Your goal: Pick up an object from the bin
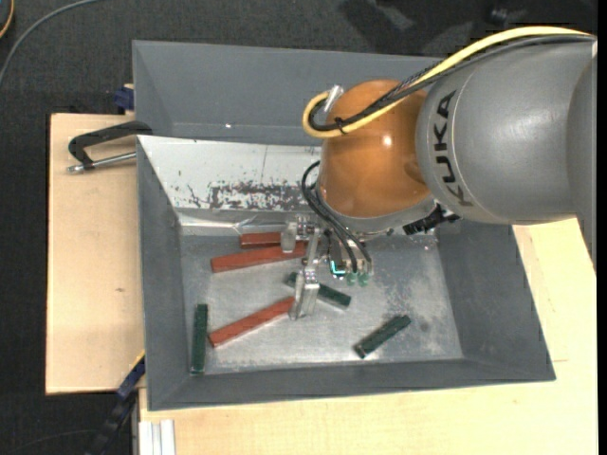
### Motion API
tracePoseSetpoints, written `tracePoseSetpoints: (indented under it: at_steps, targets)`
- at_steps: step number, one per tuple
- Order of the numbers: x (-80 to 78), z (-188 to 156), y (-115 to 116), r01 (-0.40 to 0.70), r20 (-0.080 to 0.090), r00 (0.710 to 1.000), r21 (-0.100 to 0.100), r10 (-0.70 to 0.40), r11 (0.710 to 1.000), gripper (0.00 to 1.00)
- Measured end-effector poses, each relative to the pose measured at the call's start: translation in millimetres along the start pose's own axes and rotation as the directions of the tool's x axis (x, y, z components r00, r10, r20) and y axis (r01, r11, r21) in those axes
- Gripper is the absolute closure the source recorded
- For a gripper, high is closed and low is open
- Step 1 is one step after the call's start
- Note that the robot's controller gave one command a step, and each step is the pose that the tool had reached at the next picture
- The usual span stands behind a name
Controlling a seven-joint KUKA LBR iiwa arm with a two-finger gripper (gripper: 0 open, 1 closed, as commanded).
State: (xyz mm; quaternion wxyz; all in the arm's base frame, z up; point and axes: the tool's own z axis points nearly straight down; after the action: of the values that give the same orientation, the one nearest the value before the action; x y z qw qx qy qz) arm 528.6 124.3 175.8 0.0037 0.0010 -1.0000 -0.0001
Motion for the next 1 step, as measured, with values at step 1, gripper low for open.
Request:
tracePoseSetpoints:
  at_steps: [1]
  targets:
    - [-26.3, 105.8, -26.9, -0.01, 0.015, 1.0, -0.003, 0.01, 1.0, 0.0]
